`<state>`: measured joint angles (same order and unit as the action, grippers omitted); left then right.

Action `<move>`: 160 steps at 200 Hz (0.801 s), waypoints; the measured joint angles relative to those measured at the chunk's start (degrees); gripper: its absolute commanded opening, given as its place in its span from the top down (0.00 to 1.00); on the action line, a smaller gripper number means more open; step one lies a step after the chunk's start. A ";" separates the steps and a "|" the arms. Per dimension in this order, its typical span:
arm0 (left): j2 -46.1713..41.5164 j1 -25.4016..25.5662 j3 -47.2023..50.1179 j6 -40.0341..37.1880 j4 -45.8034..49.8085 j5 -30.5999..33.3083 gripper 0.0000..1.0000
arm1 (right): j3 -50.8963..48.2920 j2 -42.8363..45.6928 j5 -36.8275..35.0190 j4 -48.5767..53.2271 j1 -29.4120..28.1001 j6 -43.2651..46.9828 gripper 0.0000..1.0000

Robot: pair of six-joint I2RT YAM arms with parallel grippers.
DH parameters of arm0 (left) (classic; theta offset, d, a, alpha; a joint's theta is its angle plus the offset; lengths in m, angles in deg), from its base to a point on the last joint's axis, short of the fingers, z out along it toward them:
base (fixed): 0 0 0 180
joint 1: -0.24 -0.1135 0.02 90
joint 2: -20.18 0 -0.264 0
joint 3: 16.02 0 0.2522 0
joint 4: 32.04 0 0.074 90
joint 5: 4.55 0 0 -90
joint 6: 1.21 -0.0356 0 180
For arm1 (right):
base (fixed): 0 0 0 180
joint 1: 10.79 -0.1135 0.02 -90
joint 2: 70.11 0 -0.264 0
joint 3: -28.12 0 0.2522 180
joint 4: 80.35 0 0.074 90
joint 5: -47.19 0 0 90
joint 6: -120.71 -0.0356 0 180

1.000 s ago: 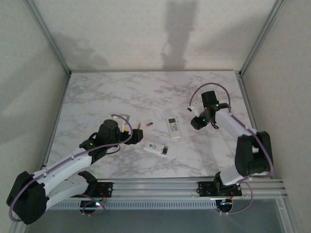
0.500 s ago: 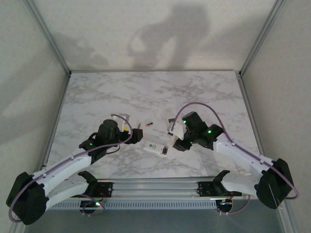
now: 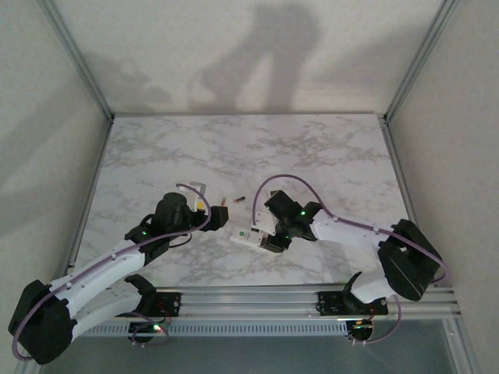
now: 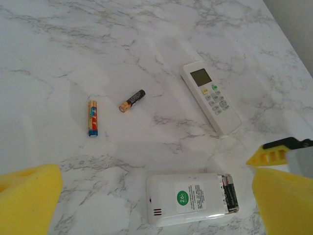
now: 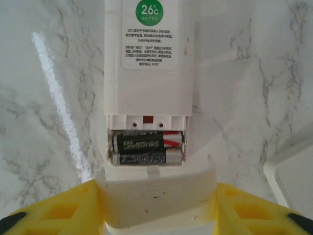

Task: Load the batteries into the remote control

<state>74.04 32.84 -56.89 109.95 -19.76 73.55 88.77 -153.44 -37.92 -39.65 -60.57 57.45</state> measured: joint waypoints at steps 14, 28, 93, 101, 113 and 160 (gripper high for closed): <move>0.00 0.00 0.02 0.02 0.00 0.00 0.01 | 1.09 -2.62 0.17 -0.68 -0.04 -1.36 0.50; 0.00 0.00 0.02 0.02 0.00 0.02 0.01 | 1.77 -4.37 0.35 -1.44 -0.04 -2.64 0.50; -0.22 0.00 0.24 0.02 0.00 0.52 0.01 | 4.42 -7.45 1.22 -0.70 -0.26 -6.60 0.49; -0.22 0.00 0.26 0.02 0.00 0.63 0.01 | 4.87 -7.85 1.40 -0.31 -0.26 -7.10 0.48; -0.22 -0.02 0.31 0.02 -0.02 0.63 0.01 | 5.27 -8.22 1.79 0.20 -0.26 -7.91 0.48; -0.22 -0.02 0.68 0.02 0.00 0.66 0.01 | 5.44 -8.85 2.69 1.46 -0.37 -9.27 0.47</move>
<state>73.82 32.82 -56.21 109.98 -19.76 74.20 94.22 -162.29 -35.23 -38.19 -60.94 48.19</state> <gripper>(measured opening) 0.993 0.531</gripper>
